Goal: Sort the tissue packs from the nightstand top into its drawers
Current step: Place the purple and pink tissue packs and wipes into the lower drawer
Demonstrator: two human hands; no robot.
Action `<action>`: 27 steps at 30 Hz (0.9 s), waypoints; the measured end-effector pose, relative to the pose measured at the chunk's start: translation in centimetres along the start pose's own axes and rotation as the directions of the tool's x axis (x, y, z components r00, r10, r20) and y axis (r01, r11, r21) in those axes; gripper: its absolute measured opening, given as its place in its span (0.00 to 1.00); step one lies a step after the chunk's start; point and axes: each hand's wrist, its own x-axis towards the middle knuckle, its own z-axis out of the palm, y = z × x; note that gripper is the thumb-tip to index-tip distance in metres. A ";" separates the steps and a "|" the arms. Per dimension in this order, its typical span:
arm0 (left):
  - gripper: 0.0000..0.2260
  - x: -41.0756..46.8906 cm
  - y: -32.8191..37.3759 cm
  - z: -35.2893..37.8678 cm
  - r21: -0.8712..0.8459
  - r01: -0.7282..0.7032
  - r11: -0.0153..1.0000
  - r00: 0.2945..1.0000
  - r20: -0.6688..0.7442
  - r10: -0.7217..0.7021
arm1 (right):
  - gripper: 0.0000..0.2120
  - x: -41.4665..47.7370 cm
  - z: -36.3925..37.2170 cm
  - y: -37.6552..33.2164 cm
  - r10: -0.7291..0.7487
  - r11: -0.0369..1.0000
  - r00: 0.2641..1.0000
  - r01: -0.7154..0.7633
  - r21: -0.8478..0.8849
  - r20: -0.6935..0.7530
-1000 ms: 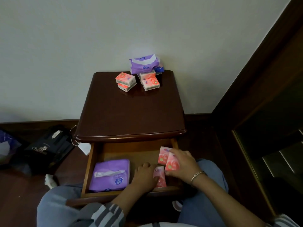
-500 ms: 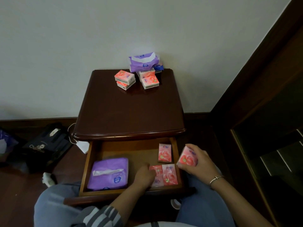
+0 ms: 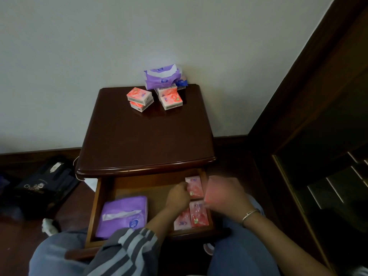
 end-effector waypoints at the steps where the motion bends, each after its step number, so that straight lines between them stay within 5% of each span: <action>1: 0.13 -0.4 -0.5 -0.9 0.019 -0.028 0.999 0.999 -0.017 0.028 | 0.38 0.4 0.7 -0.6 -0.070 0.996 0.997 0.072 -0.060 0.028; 6: 0.19 -3.1 -5.8 -6.5 0.303 -0.104 0.947 0.910 -0.355 0.213 | 0.35 4.0 7.0 -3.9 -0.262 0.911 0.942 0.313 -0.267 0.210; 10: 0.22 -5.3 -11.3 -9.1 0.542 0.046 0.839 0.977 -0.201 0.076 | 0.35 7.3 10.0 -5.2 -0.222 0.845 0.943 0.312 -0.435 0.247; 13: 0.24 -5.9 -13.4 -9.4 0.518 -0.002 0.855 0.998 -0.053 0.034 | 0.34 8.6 10.5 -4.9 -0.142 0.782 0.943 0.294 -0.549 0.302; 21: 0.23 -5.7 -13.0 -9.3 0.533 -0.001 0.846 0.999 -0.044 0.028 | 0.33 8.1 8.8 -3.6 -0.043 0.634 0.893 0.371 -0.678 0.448; 27: 0.22 -6.5 -12.6 -11.0 0.541 -0.107 0.834 0.985 -0.057 0.163 | 0.31 5.5 6.3 -5.4 -0.113 0.761 0.914 0.332 -0.557 0.390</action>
